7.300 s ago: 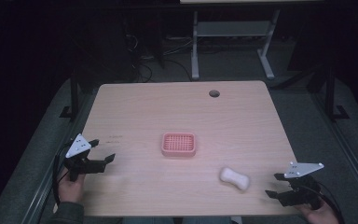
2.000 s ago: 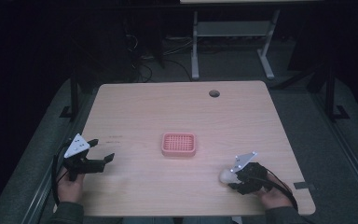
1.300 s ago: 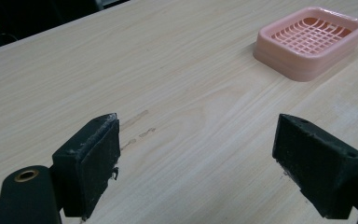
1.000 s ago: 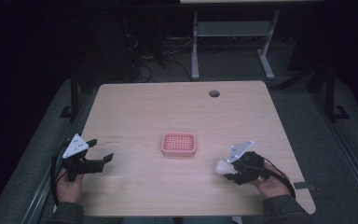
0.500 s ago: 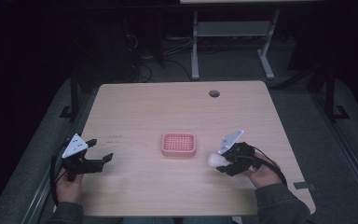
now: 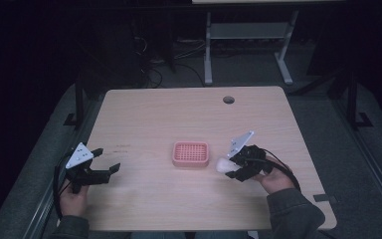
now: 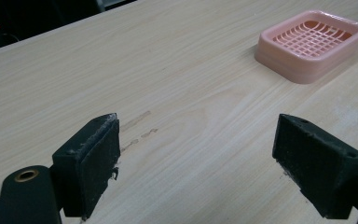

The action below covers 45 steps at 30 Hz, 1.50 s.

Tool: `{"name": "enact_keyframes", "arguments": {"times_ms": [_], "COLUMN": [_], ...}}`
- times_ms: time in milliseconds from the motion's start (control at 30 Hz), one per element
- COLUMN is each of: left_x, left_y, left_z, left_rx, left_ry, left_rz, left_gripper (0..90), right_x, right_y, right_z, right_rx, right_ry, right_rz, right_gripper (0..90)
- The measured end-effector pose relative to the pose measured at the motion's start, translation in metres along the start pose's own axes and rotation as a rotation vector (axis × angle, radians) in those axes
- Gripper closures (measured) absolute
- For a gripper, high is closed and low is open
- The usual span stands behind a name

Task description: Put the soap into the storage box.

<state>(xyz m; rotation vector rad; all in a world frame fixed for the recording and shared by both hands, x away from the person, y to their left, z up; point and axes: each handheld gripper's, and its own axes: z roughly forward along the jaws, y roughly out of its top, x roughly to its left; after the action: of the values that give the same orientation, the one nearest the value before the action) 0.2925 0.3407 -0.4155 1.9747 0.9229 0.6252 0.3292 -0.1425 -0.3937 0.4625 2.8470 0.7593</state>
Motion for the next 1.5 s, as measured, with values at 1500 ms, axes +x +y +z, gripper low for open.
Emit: {"name": "enact_keyframes", "arguments": {"times_ms": [1500], "left_x": [0.001], "left_y": [0.0], "left_z": [-0.002], "left_rx": [-0.004], "left_ry": [0.002], "left_rz": [-0.008], "left_gripper": [14.5], "right_x": [-0.023], "right_y": [0.055], "right_z": [0.019], "right_rx": [0.011], "right_ry": [0.052], "right_rz": [-0.063], "right_gripper": [48.2]}}
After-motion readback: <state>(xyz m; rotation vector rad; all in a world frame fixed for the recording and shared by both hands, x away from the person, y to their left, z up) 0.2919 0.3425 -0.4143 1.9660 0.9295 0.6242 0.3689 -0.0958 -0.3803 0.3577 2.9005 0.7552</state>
